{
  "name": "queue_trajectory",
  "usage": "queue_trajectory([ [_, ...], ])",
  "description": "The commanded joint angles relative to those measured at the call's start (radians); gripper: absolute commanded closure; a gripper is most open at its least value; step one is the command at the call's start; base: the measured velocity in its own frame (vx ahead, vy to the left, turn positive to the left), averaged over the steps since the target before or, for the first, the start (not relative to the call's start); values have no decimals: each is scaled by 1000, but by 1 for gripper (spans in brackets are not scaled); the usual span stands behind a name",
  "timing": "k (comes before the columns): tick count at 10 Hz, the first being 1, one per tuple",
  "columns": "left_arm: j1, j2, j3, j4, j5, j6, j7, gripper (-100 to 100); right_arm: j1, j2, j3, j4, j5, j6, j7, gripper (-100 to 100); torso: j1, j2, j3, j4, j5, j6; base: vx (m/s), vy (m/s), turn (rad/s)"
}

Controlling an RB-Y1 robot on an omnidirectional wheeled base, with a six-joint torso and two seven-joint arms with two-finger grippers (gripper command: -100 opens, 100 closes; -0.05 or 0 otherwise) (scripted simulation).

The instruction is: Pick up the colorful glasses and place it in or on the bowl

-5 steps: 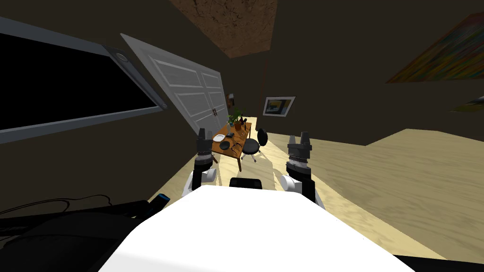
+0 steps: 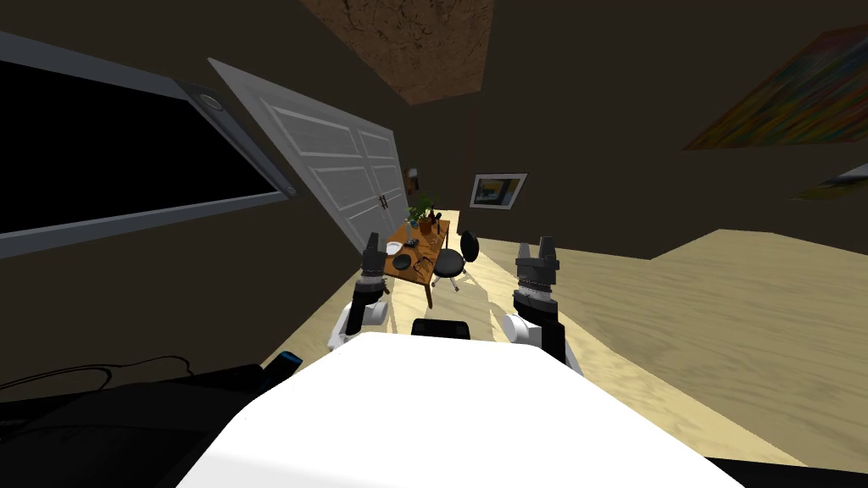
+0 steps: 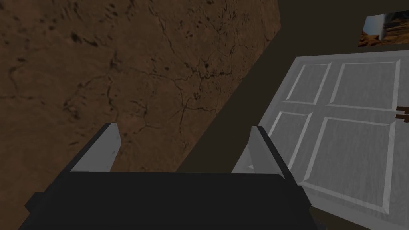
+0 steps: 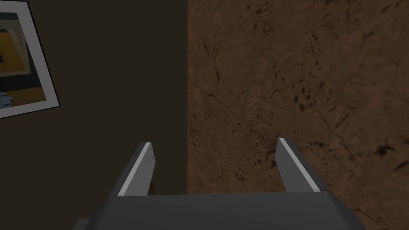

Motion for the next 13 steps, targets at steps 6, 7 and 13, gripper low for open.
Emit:
queue_trajectory([
  [6, -76, 19, -14, 144, 8, 174, -8, -100, 0, 0, 0, 0, 0, 0, 0, 0, 0, -1, 0, 0, 0, 0, 17, 0, -41],
  [7, -89, 20, -16, 171, 9, 204, -9, -100, 0, 0, 0, 0, 0, 0, 0, 0, 0, -1, 0, 0, 0, 0, 19, 4, -49],
  [13, -145, 25, -26, 280, 16, 332, -15, -100, 0, 0, 0, 0, 0, 0, 0, 0, 0, 0, 0, 0, 0, 0, 16, -1, -38],
])
